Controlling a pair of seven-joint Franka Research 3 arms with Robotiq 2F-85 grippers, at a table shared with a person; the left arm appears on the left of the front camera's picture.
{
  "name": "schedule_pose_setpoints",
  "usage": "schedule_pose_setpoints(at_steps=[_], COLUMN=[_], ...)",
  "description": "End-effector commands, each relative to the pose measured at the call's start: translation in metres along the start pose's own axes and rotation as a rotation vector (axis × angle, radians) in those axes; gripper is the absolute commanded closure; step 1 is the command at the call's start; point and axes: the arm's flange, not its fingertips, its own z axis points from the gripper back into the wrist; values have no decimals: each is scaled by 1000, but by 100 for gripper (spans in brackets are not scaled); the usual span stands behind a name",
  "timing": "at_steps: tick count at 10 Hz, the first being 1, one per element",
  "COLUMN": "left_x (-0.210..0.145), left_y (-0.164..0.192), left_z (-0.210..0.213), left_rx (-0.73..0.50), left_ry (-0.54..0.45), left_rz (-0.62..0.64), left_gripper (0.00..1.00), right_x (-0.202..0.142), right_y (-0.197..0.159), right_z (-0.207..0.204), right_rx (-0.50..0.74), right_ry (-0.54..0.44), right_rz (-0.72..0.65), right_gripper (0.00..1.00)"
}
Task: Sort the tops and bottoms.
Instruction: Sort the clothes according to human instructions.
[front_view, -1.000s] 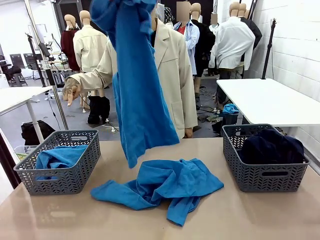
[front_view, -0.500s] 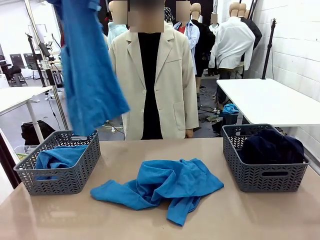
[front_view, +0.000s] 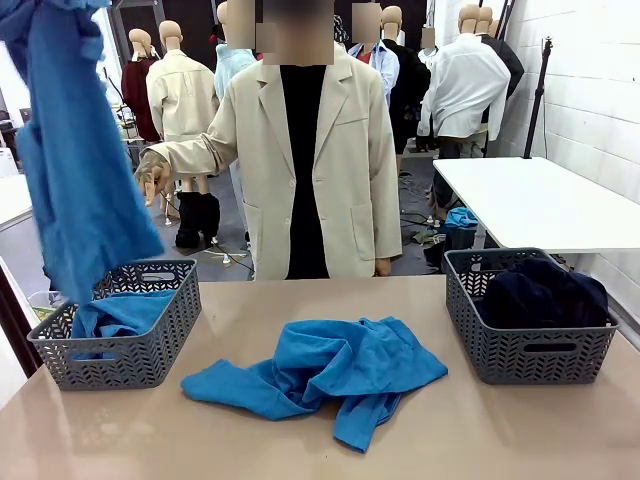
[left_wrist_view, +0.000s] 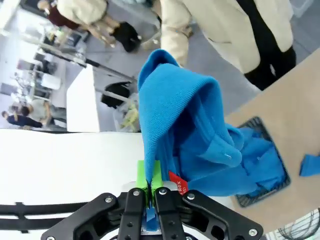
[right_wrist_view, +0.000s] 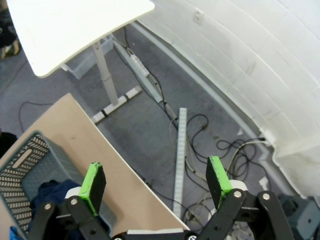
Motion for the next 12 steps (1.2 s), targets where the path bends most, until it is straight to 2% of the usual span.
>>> schedule_pose_setpoints(at_steps=[1, 4, 5, 6, 11, 12], left_x=[-65, -109, -107, -85, -89, -96], left_y=[-53, -92, -93, -73, -80, -85], left_z=[-27, -80, -79, -75, -77, -114], left_rx=[-27, -53, -30, -83, -79, -167], left_ry=[-9, 8, 27, 52, 50, 117], left_rz=[113, 216, 233, 183, 202, 190], left_gripper=[100, 100, 100, 100, 100, 100], right_x=[-3, -3, -3, -3, -3, -3], right_y=[1, 1, 1, 1, 1, 1], right_z=[-1, -1, -1, -1, -1, -1], right_rx=[-5, -5, -5, -5, -5, -5], right_ry=[1, 1, 1, 1, 1, 1], right_rz=[10, 10, 10, 10, 10, 10], right_gripper=[0, 0, 0, 0, 0, 0])
